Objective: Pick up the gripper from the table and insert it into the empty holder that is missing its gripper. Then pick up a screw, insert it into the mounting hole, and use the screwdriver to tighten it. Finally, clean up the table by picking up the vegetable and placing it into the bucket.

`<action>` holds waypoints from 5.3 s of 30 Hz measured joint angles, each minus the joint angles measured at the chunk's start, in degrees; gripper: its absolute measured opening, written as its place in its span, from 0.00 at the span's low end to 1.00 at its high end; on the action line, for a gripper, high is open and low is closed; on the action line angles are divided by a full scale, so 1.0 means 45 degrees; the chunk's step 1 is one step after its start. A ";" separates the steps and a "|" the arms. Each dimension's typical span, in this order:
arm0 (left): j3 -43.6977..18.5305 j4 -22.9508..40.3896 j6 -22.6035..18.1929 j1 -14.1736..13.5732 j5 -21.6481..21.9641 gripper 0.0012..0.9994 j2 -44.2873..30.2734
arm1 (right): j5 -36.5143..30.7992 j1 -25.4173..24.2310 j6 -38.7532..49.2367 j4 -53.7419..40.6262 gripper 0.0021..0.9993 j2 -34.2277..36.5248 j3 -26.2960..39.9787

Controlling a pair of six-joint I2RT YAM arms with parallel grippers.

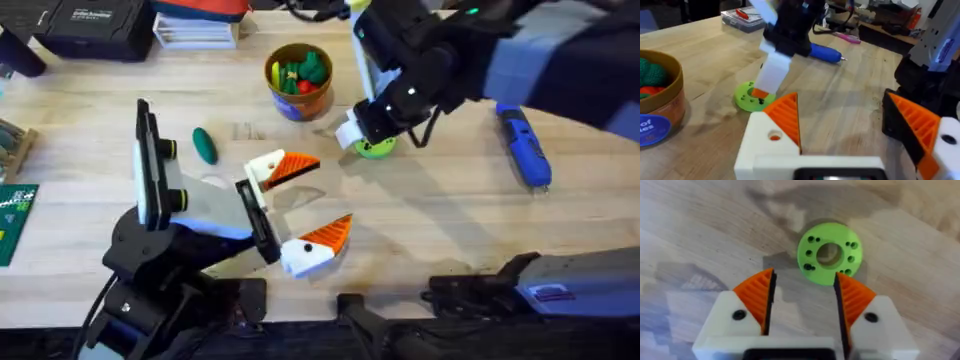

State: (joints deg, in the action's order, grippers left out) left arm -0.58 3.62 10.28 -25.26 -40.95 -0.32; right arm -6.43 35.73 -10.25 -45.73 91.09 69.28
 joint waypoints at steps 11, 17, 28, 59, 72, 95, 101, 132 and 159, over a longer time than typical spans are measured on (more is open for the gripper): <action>0.0000 0.0000 0.0000 0.0000 0.0000 0.99 0.0001 | 0.0312 0.0000 0.0012 0.0255 0.38 0.1200 0.0000; 0.0000 0.0000 0.0000 0.0000 0.0000 0.99 0.0000 | 0.0310 0.0000 0.0012 0.0472 0.35 0.1753 0.0000; 0.0000 0.0000 0.0000 0.0000 0.0000 0.99 0.0004 | 0.0310 0.0000 0.0007 0.0747 0.30 0.1869 0.0000; 0.0000 0.0000 0.0000 0.0000 0.0000 0.99 0.0000 | 0.0145 -0.0015 0.0007 0.0346 0.12 0.2107 0.0024; 0.0000 0.0000 0.0000 0.0000 0.0000 0.99 0.0000 | -0.0195 -0.0024 0.0053 0.0302 0.00 0.2107 0.0058; 0.0000 0.0000 0.0003 0.0000 0.0000 0.99 0.0000 | 0.2117 0.0010 0.1011 -0.2654 0.00 -0.0463 0.3680; 0.0000 0.0000 -0.0188 0.0000 -0.0086 0.99 0.0000 | 0.3437 0.0843 0.1082 -0.3248 0.00 -0.0613 0.4562; 0.0000 0.0141 -0.1195 0.0000 -0.1287 0.99 0.0000 | 0.4021 0.4192 0.1037 -0.2900 0.00 -0.0608 0.4653; 0.0000 0.0146 -0.1190 0.0000 -0.1287 0.99 0.0000 | 0.4021 0.4226 0.1037 -0.2872 0.00 -0.0044 0.4663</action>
State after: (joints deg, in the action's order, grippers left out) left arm -0.58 4.27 4.93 -25.26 -46.74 -0.32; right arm 11.66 54.74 -5.58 -58.65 90.89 90.26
